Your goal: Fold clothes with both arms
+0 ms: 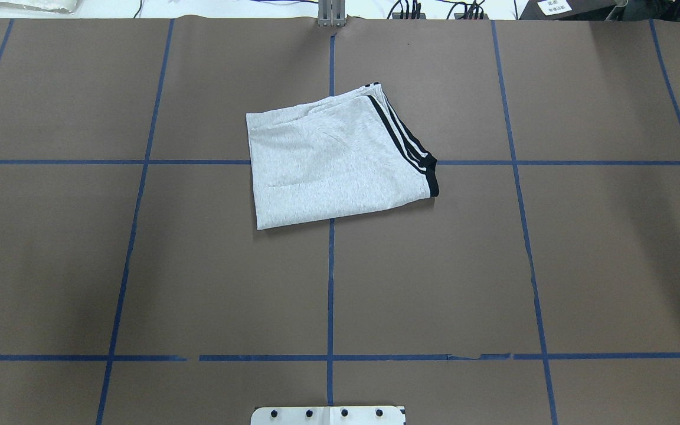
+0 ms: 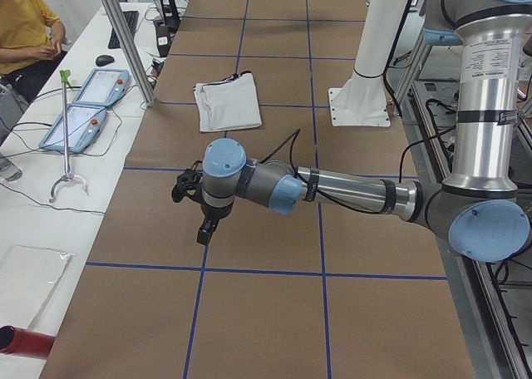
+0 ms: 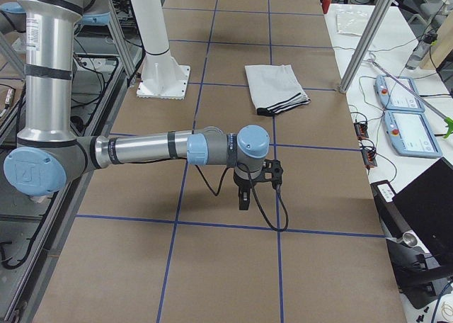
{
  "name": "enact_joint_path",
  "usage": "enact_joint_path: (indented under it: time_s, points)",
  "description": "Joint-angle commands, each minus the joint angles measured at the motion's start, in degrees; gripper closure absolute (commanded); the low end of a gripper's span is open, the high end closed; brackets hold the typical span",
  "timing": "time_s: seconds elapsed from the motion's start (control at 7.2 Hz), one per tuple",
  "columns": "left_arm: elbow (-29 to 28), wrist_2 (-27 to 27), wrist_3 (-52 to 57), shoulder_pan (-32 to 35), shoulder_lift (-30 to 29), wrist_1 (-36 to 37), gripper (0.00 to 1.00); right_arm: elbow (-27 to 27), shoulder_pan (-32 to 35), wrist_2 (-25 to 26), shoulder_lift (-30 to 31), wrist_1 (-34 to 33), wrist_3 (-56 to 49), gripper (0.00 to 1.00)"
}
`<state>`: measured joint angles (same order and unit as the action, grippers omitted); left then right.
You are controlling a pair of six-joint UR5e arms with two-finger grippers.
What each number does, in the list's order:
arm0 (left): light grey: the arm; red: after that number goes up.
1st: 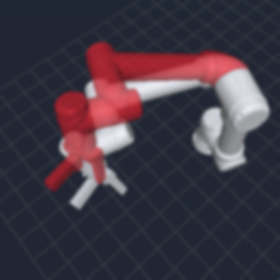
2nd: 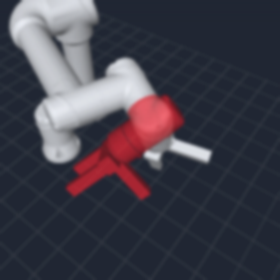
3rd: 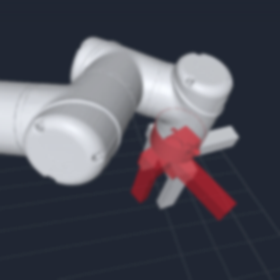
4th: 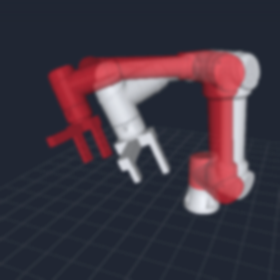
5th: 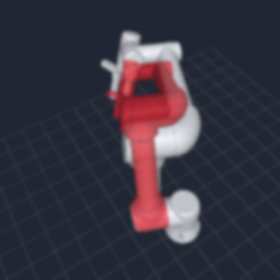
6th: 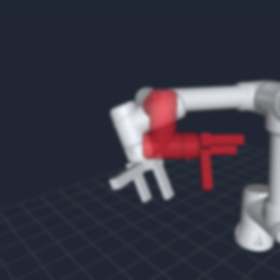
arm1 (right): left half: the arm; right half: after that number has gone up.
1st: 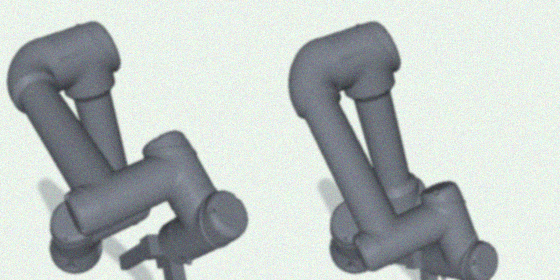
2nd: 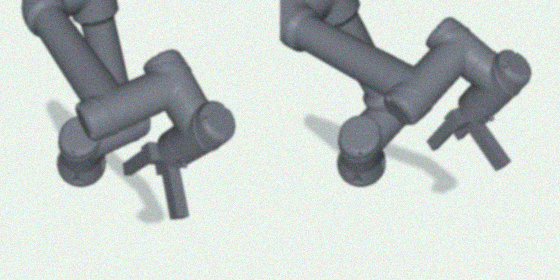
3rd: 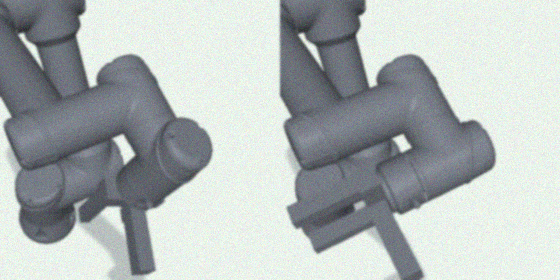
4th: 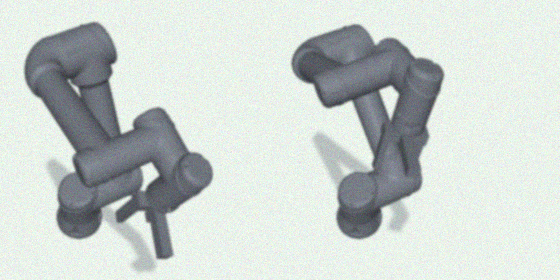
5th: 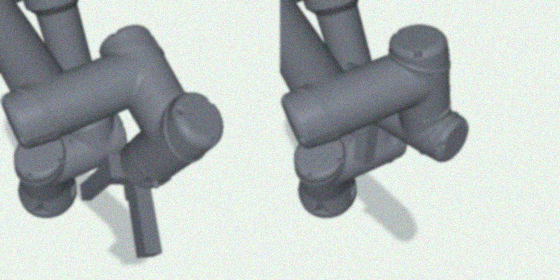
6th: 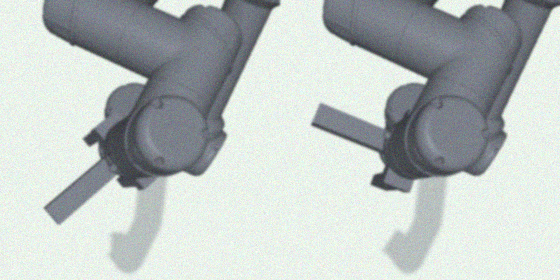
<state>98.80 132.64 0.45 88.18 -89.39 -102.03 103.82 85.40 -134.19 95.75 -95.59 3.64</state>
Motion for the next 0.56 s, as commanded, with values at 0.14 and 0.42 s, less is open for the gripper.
enact_joint_path:
  time_s: [0.14,0.42]
  points:
    - [-0.5,-0.8,-0.2,0.1,-1.4,3.7,0.00,-0.4,-1.0,4.2,-1.1,0.1,0.5,0.00]
    - [-0.7,0.8,-0.3,0.1,-1.0,4.6,0.00,-1.9,-1.6,5.3,-3.1,0.0,0.5,0.00]
